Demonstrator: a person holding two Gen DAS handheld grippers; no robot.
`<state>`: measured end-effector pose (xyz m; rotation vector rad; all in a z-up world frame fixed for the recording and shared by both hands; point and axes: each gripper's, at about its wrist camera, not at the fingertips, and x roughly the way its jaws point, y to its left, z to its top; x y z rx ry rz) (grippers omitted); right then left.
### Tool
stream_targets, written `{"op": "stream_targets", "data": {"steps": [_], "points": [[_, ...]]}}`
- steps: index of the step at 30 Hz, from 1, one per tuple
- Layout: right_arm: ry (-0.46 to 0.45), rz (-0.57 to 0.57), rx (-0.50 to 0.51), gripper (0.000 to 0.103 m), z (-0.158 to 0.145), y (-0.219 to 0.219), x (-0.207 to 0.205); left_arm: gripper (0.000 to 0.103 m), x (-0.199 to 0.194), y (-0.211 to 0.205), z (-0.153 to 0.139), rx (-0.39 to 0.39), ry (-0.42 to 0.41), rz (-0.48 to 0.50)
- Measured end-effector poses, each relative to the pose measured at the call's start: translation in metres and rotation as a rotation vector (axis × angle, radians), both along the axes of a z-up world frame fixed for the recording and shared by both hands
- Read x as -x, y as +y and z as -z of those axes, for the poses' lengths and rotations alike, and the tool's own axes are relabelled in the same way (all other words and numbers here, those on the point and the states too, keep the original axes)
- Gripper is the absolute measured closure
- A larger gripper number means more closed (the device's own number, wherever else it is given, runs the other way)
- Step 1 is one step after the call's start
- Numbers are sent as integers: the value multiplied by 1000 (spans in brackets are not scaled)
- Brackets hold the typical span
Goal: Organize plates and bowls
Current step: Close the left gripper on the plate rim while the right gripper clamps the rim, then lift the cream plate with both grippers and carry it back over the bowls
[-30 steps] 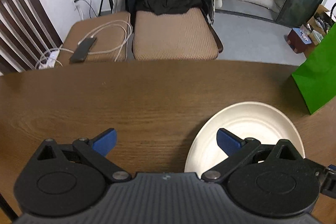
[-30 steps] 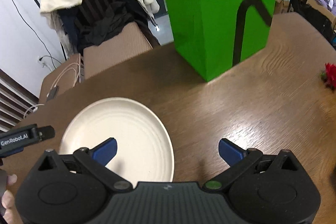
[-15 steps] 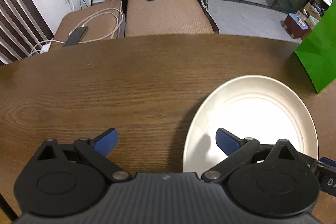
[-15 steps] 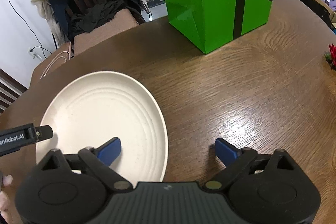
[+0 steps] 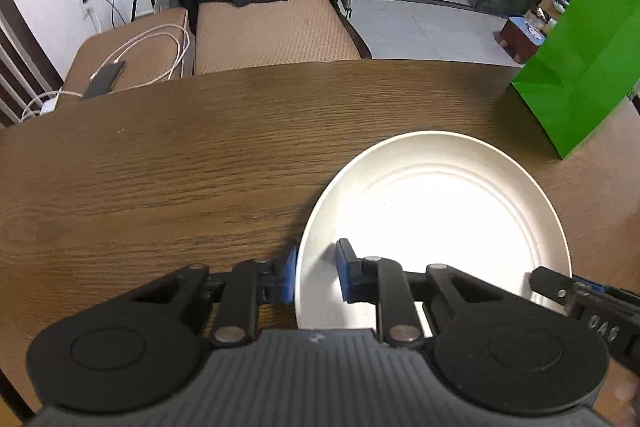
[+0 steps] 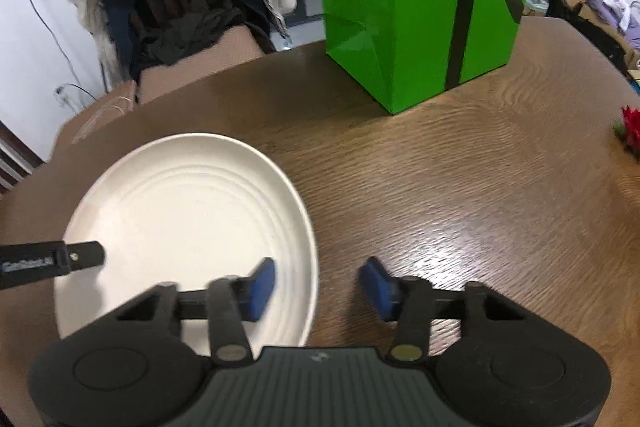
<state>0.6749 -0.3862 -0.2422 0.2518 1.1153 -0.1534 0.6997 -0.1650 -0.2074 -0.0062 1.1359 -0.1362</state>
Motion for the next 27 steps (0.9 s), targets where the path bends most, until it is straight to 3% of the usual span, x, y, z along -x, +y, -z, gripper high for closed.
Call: {"op": "stream_targets", "data": {"steps": [2, 11, 27], "points": [[-12, 15, -56, 88, -1, -4, 2, 83, 1, -1, 0, -4, -4, 3], [-43, -20, 36, 88, -3, 10, 11, 82, 9, -10, -3, -63, -19, 23], [-102, -6, 42, 91, -23, 8, 26, 82, 22, -10, -26, -43, -66, 36]]}}
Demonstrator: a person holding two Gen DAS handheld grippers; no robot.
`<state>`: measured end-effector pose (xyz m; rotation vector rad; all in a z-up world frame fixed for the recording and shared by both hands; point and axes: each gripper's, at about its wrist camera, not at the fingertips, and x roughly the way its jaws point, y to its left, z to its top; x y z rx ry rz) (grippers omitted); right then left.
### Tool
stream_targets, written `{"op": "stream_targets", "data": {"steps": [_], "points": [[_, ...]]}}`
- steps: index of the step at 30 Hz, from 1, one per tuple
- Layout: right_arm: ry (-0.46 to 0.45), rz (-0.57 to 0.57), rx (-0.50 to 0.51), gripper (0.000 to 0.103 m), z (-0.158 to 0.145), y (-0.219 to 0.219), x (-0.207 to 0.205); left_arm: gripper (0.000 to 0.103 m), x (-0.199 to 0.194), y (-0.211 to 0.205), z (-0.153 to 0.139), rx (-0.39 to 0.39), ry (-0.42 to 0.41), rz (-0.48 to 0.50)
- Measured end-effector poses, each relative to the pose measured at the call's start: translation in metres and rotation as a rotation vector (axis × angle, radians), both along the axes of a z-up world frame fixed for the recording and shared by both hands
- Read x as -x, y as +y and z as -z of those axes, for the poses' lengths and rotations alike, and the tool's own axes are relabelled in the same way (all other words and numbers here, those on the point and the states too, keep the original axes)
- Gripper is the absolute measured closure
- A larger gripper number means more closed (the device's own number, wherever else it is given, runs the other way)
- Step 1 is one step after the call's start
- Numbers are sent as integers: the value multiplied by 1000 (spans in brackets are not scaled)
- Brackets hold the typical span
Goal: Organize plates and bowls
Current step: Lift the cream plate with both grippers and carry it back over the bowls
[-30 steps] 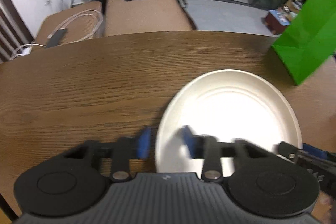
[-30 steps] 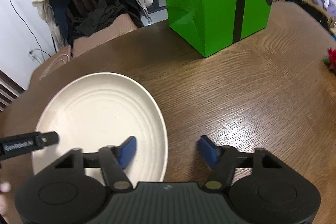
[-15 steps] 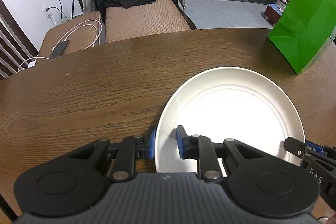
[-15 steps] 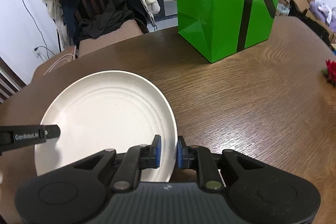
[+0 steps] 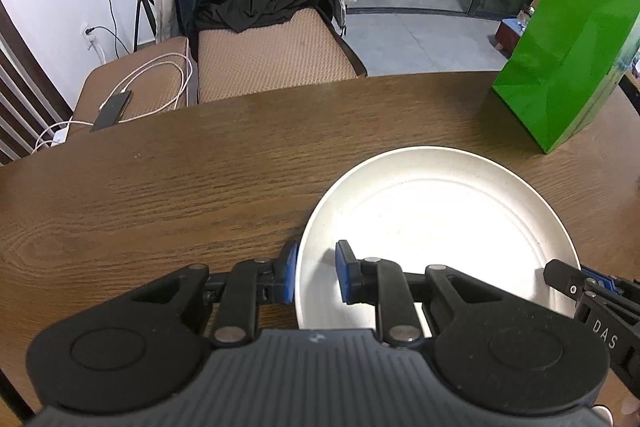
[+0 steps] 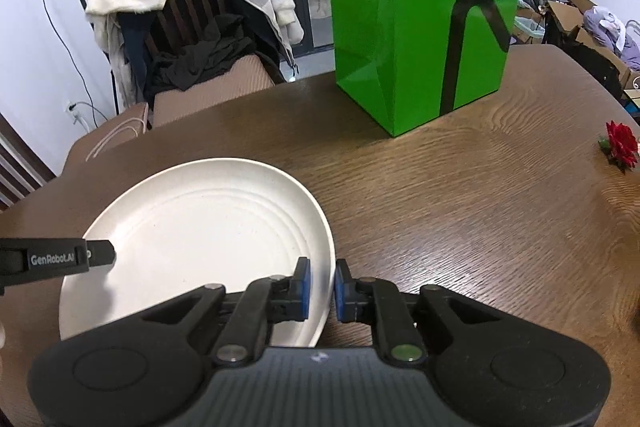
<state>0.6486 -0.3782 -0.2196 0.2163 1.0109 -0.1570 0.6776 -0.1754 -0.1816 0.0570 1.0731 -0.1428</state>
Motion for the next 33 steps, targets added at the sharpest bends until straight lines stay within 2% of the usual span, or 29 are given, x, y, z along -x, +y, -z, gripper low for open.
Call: {"op": "stream_targets", "data": {"steps": [15, 33], "points": [[-61, 5, -4, 91, -32, -5, 23, 82, 22, -3, -42, 11, -68, 21], [-141, 21, 1, 91, -95, -16, 74, 82, 79, -12, -102, 29, -152, 44]]}}
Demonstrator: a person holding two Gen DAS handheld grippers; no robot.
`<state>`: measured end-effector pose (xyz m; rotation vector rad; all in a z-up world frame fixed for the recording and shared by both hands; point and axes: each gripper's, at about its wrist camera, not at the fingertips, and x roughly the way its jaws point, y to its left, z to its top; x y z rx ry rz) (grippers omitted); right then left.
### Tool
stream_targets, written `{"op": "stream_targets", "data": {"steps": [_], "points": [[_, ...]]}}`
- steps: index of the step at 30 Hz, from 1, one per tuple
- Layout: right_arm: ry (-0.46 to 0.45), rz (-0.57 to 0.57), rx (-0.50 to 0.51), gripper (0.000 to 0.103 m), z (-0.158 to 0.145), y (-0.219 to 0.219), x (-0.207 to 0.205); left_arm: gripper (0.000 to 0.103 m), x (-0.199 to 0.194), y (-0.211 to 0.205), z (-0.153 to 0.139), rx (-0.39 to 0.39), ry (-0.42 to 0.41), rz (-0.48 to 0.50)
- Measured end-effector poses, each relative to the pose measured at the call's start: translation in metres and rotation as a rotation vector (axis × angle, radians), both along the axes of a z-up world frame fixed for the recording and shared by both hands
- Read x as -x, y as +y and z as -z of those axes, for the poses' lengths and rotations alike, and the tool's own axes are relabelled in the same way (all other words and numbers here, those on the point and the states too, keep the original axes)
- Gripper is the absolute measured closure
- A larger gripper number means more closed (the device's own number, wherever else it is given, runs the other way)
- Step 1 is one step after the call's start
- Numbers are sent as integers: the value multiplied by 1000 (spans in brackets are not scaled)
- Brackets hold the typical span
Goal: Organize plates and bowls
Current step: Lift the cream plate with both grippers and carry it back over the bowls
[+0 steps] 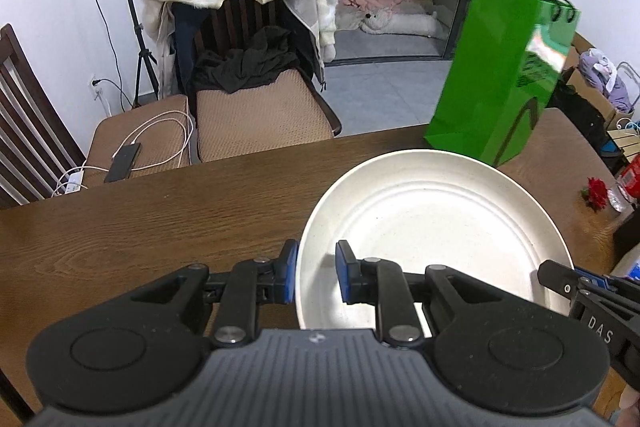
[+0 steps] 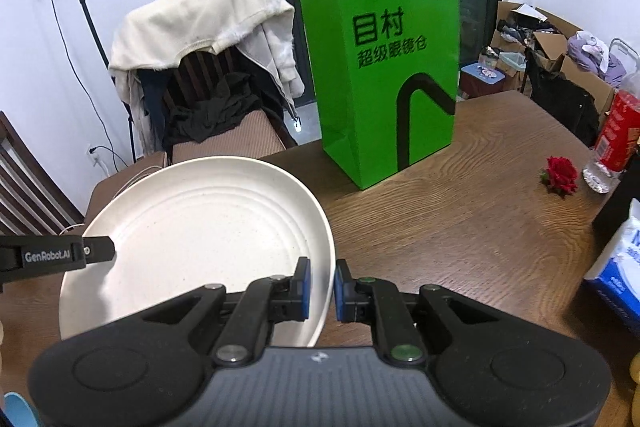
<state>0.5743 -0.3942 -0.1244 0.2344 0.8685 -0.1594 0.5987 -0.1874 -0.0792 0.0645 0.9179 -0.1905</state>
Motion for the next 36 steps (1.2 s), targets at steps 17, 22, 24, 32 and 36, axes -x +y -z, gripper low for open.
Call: {"op": "stream_targets", "data": {"steps": [17, 22, 24, 32, 36], "points": [[-41, 36, -2, 91, -38, -27, 73, 82, 72, -26, -37, 38, -33, 36], [-58, 57, -10, 91, -46, -40, 98, 82, 96, -37, -47, 43, -48, 66], [-62, 64, -16, 91, -49, -46, 108, 82, 104, -42, -50, 43, -52, 74], [-79, 76, -13, 91, -60, -60, 149, 82, 140, -55, -62, 48, -67, 91], [-85, 85, -16, 91, -62, -65, 167, 82, 155, -59, -68, 49, -77, 99]]}}
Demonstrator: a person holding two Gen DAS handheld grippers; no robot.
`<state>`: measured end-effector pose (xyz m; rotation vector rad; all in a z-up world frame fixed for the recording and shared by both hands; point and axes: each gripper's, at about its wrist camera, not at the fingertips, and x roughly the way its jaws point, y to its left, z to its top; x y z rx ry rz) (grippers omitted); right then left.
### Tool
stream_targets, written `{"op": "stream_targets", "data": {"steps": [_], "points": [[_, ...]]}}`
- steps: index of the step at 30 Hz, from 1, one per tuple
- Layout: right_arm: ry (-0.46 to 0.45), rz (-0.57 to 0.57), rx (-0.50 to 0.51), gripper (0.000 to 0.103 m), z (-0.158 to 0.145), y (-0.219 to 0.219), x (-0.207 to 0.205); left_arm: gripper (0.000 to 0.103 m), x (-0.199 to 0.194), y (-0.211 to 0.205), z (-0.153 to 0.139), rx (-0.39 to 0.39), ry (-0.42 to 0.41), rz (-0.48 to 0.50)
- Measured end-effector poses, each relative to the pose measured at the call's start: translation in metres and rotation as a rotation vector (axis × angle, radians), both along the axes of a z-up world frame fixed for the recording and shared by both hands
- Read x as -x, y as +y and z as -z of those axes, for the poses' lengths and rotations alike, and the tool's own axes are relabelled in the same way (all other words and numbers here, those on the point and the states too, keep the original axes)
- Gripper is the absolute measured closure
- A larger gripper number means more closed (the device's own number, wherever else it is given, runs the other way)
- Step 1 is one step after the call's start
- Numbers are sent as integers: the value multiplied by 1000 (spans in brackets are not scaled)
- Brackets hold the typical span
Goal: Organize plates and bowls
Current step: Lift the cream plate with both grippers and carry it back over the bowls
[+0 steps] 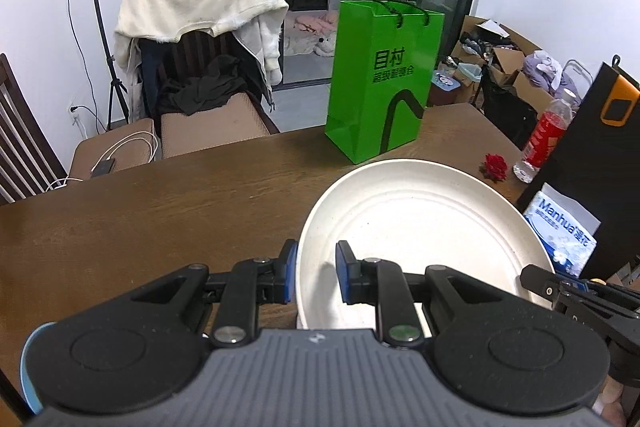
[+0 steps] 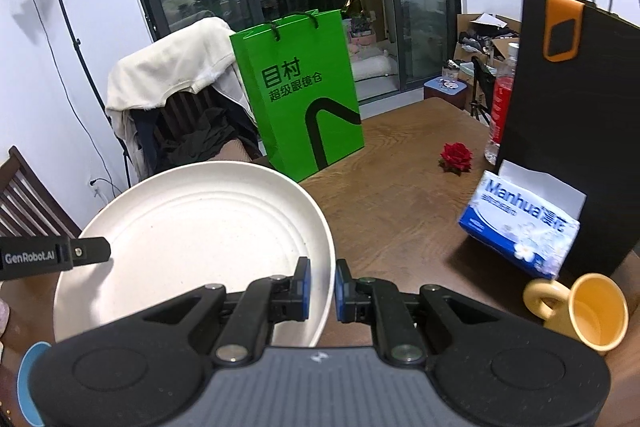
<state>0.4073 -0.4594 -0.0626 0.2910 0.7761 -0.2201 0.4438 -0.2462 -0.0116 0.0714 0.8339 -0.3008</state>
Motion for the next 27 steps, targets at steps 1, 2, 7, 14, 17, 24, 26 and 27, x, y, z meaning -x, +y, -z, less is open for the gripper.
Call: {"op": "stream_targets", "data": {"steps": [1, 2, 7, 14, 17, 24, 26, 27], "points": [[-2, 2, -1, 91, -1, -1, 4, 82, 4, -1, -1, 0, -2, 1], [-3, 4, -2, 91, -1, -2, 8, 82, 8, -2, -2, 1, -2, 2], [-13, 5, -1, 91, -7, -5, 29, 82, 27, -4, -7, 2, -10, 6], [-25, 11, 2, 91, -14, -6, 55, 82, 52, -3, -13, 13, -18, 10], [-30, 11, 4, 91, -15, -7, 65, 82, 62, -5, -14, 12, -23, 13], [-38, 15, 5, 91, -15, -8, 91, 82, 87, -7, -9, 5, -25, 16], [-37, 8, 10, 91, -14, -7, 97, 82, 94, -6, -6, 2, -23, 15], [-35, 7, 10, 91, -14, -7, 100, 82, 97, -7, -5, 0, -22, 14]]}}
